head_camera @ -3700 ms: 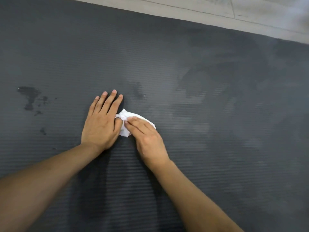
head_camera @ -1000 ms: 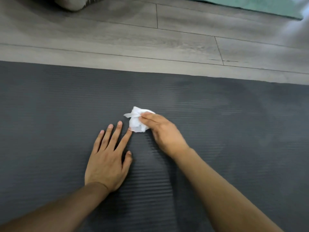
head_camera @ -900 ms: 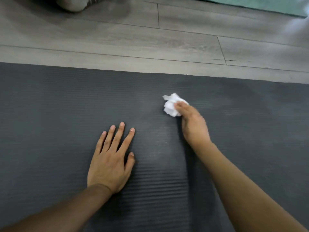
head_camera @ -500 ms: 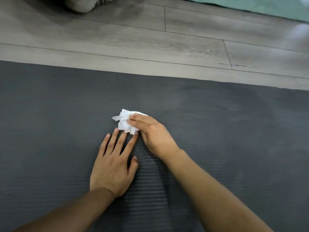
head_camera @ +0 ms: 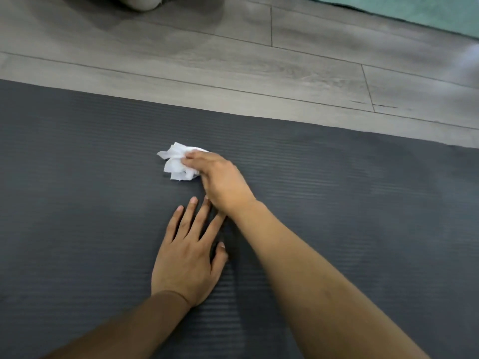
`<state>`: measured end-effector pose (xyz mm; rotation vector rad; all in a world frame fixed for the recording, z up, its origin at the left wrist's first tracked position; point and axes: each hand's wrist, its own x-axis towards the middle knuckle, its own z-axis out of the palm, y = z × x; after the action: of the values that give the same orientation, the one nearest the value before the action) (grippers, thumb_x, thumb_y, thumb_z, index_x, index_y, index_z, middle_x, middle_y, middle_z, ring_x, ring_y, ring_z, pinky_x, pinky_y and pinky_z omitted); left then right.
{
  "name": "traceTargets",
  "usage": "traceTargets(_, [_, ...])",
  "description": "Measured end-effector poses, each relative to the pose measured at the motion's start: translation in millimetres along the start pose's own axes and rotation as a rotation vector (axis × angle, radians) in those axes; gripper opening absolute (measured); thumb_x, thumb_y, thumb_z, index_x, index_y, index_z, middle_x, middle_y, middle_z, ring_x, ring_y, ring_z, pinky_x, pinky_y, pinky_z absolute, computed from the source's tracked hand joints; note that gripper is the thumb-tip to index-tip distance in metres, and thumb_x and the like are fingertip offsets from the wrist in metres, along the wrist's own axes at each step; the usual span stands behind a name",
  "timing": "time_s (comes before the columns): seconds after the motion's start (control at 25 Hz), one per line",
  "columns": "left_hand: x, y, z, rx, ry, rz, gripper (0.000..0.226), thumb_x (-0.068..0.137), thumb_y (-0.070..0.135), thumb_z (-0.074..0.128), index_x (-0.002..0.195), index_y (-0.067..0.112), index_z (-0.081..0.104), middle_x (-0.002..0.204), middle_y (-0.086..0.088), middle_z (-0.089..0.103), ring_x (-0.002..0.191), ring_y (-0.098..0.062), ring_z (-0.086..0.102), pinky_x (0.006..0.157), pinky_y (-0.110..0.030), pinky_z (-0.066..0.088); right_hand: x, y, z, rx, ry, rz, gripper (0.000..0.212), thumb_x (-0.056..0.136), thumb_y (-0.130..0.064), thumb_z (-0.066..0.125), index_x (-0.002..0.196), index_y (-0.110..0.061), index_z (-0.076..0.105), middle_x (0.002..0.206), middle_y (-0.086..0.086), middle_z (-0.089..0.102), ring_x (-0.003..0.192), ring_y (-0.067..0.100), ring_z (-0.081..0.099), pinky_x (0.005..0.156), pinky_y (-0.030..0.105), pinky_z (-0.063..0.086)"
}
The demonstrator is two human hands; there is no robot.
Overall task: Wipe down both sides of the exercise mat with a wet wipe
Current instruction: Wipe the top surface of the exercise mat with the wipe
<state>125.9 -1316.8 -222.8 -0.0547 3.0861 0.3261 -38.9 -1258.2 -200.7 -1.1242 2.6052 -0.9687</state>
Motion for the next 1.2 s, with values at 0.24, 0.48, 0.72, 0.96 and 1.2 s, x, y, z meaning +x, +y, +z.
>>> traceTargets(0.24, [0,3,-1,0.005,-0.003,-0.009,0.068,0.099,0.042,0.033,0.163,0.025,0.02,0.17,-0.006,0.016,0.158,-0.027,0.014,0.126,-0.051,0.019,-51,108,-134,-0.289,0.547,0.961,0.039,0.095,-0.006,0.04,0.122,-0.02,0.063,0.104,-0.003,0.061,0.099,0.021,0.059,0.079,0.02,0.033])
traceTargets(0.48, [0,4,-2,0.015,-0.026,-0.021,0.07,0.096,0.041,0.037,0.163,0.026,0.021,0.17,-0.005,0.016,0.158,-0.026,0.013,0.126,-0.051,0.017,42,51,-39,-0.187,0.207,0.41,0.034,0.096,-0.015,0.046,0.124,-0.012,0.064,0.118,0.001,0.069,0.109,0.014,0.062,0.092,0.017,0.041])
traceTargets(0.72, [-1,2,-2,0.003,-0.015,-0.015,0.069,0.097,0.042,0.036,0.163,0.026,0.021,0.171,-0.005,0.016,0.158,-0.026,0.012,0.126,-0.051,0.018,21,61,-80,-0.269,0.273,0.287,0.038,0.098,-0.007,0.043,0.128,-0.019,0.063,0.127,-0.013,0.061,0.109,-0.009,0.058,0.087,0.002,0.033])
traceTargets(0.96, [1,3,-2,-0.014,0.004,-0.013,0.067,0.098,0.041,0.037,0.162,0.025,0.025,0.17,-0.007,0.018,0.157,-0.028,0.015,0.126,-0.051,0.019,8,57,-67,0.029,0.341,0.622,0.033,0.095,-0.001,0.044,0.117,-0.007,0.068,0.102,-0.008,0.073,0.094,0.006,0.065,0.077,0.004,0.037])
traceTargets(1.2, [2,6,-2,-0.046,0.001,-0.015,0.066,0.096,0.042,0.038,0.16,0.025,0.032,0.169,-0.007,0.021,0.157,-0.028,0.016,0.127,-0.05,0.015,-20,12,-23,0.034,0.29,0.212,0.037,0.092,-0.001,0.046,0.117,-0.013,0.071,0.126,0.0,0.065,0.117,0.011,0.056,0.102,0.015,0.037])
